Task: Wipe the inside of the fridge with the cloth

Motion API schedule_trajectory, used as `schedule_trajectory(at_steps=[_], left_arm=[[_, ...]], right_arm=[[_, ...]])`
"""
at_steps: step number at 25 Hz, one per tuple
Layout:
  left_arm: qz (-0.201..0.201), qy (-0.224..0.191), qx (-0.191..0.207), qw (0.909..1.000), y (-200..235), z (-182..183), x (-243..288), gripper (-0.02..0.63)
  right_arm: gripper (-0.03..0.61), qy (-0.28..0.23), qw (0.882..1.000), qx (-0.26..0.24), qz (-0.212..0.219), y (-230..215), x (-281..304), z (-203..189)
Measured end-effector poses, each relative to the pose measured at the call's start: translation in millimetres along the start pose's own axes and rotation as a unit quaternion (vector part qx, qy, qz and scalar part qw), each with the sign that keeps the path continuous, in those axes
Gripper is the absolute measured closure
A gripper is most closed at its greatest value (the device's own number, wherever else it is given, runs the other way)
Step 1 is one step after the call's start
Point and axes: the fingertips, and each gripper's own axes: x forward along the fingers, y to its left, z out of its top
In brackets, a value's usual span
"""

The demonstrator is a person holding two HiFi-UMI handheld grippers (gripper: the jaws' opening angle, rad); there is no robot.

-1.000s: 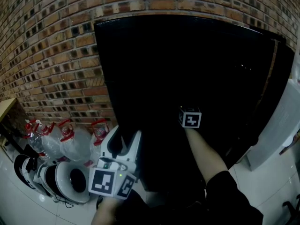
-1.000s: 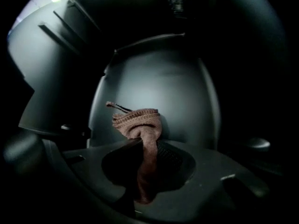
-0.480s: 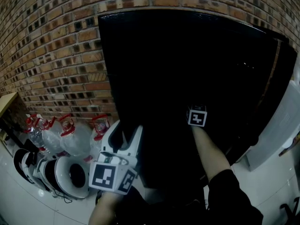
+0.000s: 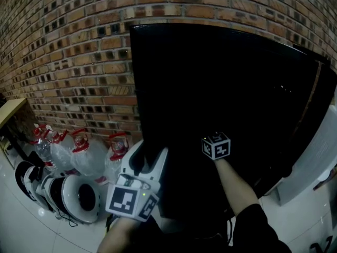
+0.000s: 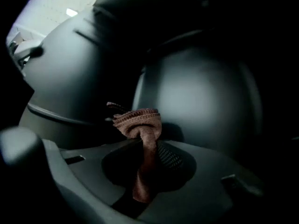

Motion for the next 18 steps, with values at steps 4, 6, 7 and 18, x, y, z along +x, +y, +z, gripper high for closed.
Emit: schedule_trajectory(at_steps=[4, 6, 7, 18], left_arm=[[0.001, 0.001, 0.002, 1.0, -0.4, 2.1, 1.1, 0.39], [0.0, 0.003, 0.002, 1.0, -0.6, 2.0, 1.7, 0.39], [-0.001, 0.003, 0.003, 1.0, -0.5, 1.7, 1.9, 0.39], [0.002, 0.004, 0.003, 1.0, 0.1, -0.3, 1.7, 0.388]], right_arm=[[0.498, 0.067, 0.995, 0.044, 0.055, 33.4, 37.6, -19.8], [0.499, 0.081, 0.994, 0.05, 0.047, 41.0, 48.0, -22.0], [0.497, 0.085, 0.995, 0.044, 0.042, 44.2, 52.2, -22.4], [0.497, 0.121, 0.992, -0.033, 0.012, 44.6, 72.7, -38.2]])
